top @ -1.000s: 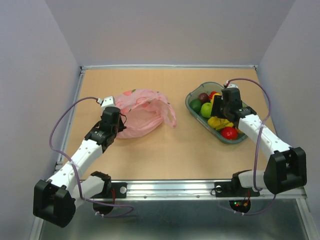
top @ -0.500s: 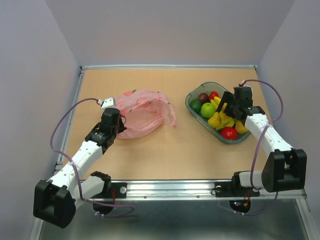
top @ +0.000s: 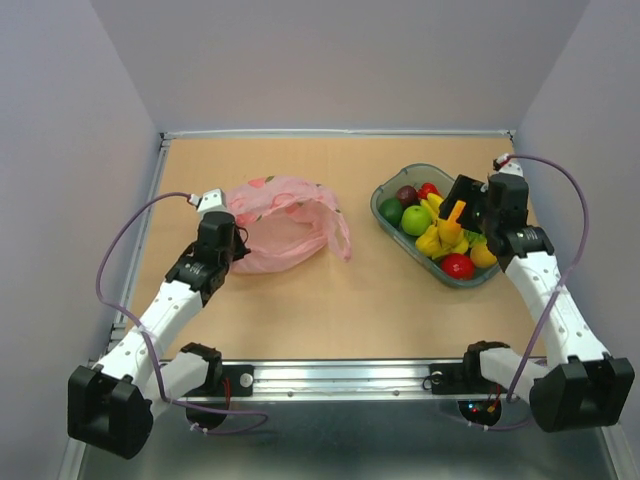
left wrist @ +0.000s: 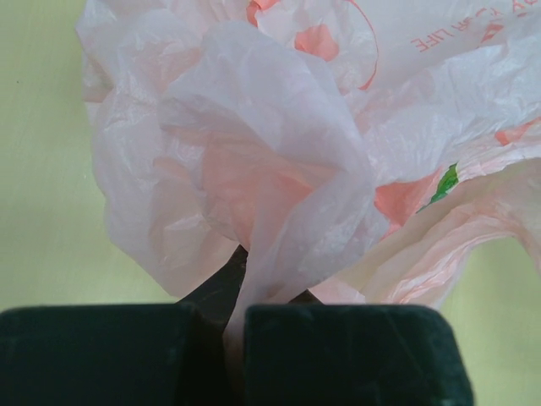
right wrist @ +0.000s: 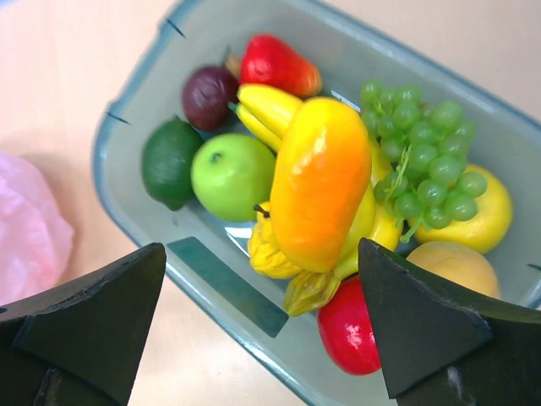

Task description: Untie the knot of the plastic bag and take out the fruit

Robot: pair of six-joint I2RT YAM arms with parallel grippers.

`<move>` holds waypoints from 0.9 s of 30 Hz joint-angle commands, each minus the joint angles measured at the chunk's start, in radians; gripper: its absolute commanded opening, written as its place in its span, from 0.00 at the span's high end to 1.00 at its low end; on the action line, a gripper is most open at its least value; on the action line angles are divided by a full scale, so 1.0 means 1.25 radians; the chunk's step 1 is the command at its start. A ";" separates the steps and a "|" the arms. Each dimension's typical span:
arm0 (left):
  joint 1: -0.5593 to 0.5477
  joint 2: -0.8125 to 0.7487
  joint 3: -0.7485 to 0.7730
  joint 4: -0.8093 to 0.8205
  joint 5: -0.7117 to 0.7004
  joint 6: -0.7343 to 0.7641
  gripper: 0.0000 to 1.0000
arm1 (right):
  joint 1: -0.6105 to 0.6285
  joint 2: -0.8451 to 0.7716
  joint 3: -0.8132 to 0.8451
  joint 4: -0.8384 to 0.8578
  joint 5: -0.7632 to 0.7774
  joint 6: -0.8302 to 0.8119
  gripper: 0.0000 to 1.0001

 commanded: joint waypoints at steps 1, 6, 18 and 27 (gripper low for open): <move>0.018 -0.004 0.046 0.024 -0.001 0.007 1.00 | 0.000 -0.078 0.064 0.008 0.020 -0.030 0.00; 0.036 0.016 0.066 0.039 0.025 0.023 0.89 | 0.000 -0.180 0.048 0.008 0.057 -0.045 0.00; 0.046 -0.046 0.141 -0.056 0.055 0.079 0.14 | -0.002 -0.417 0.024 0.004 0.154 -0.054 0.00; -0.002 -0.139 0.240 -0.185 0.037 0.103 0.04 | -0.002 -0.577 -0.009 -0.019 0.197 -0.089 0.00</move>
